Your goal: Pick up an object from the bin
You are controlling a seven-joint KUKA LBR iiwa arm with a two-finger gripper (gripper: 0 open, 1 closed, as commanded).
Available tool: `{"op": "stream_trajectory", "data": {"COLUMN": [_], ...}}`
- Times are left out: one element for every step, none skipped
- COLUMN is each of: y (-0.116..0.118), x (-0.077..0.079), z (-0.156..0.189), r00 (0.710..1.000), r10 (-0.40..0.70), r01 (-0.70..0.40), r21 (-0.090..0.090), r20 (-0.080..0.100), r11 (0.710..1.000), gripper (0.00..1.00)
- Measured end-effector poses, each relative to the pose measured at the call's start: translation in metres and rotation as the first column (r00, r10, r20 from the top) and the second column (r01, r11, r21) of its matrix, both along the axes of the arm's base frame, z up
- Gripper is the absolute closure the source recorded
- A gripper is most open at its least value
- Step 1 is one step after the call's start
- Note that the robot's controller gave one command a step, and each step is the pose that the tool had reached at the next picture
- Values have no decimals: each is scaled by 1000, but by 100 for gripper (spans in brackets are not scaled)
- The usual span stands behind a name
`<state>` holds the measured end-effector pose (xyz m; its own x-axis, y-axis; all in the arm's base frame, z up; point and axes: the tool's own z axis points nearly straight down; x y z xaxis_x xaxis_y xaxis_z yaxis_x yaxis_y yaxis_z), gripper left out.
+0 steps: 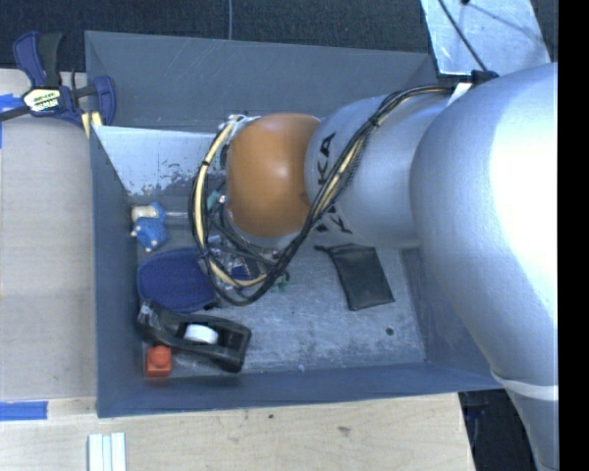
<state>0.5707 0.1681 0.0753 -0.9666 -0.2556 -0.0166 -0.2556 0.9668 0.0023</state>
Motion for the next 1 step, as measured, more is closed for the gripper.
{"op": "stream_trajectory", "data": {"y": [-28], "x": [-5], "z": [101], "r00": [1000], "r10": [15], "r01": [-15], "r21": [-5], "r20": [-4], "r11": [1000], "gripper": [100]}}
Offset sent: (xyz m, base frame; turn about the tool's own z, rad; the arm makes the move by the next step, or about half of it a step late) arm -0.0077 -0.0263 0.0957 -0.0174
